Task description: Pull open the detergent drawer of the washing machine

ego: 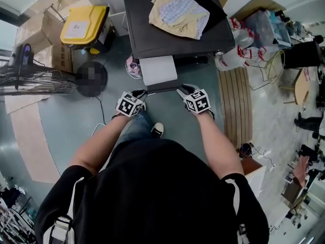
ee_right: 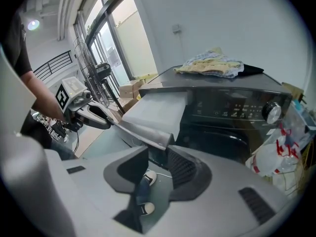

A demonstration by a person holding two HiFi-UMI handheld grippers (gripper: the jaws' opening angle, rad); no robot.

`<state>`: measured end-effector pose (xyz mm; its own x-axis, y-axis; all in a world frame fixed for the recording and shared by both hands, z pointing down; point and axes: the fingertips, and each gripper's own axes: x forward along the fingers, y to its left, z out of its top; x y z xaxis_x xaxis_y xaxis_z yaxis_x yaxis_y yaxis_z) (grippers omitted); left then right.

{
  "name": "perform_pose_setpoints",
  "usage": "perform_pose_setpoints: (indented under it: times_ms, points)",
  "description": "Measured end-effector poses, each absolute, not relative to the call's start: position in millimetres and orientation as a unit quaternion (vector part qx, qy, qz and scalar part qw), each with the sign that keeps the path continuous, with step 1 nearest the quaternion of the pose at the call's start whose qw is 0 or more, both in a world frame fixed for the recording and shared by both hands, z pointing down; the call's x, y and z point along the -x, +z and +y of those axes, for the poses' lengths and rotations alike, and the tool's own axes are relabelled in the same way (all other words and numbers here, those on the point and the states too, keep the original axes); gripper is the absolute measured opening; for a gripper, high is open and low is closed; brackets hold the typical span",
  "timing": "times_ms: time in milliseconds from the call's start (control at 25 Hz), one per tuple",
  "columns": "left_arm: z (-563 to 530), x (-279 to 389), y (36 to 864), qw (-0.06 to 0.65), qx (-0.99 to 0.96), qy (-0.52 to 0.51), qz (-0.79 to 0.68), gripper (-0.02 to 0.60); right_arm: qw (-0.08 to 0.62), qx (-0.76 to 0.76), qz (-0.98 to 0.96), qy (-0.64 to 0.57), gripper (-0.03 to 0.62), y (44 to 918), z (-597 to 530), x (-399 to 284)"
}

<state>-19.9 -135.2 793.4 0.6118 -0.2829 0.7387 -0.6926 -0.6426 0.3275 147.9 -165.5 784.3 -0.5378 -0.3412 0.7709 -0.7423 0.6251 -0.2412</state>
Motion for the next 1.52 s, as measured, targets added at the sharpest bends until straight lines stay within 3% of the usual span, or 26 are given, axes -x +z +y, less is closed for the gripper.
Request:
perform_pose_setpoints:
  times_ms: [1000, 1520]
  points:
    - [-104.5, 8.9, 792.4, 0.314, -0.843, 0.333, -0.284, 0.075, 0.356, -0.327, -0.827, 0.288, 0.123, 784.0, -136.2, -159.7]
    - [-102.6, 9.4, 798.2, 0.319, -0.843, 0.333, -0.278, 0.083, 0.347, -0.333, -0.82, 0.311, 0.156, 793.0, -131.8, -162.7]
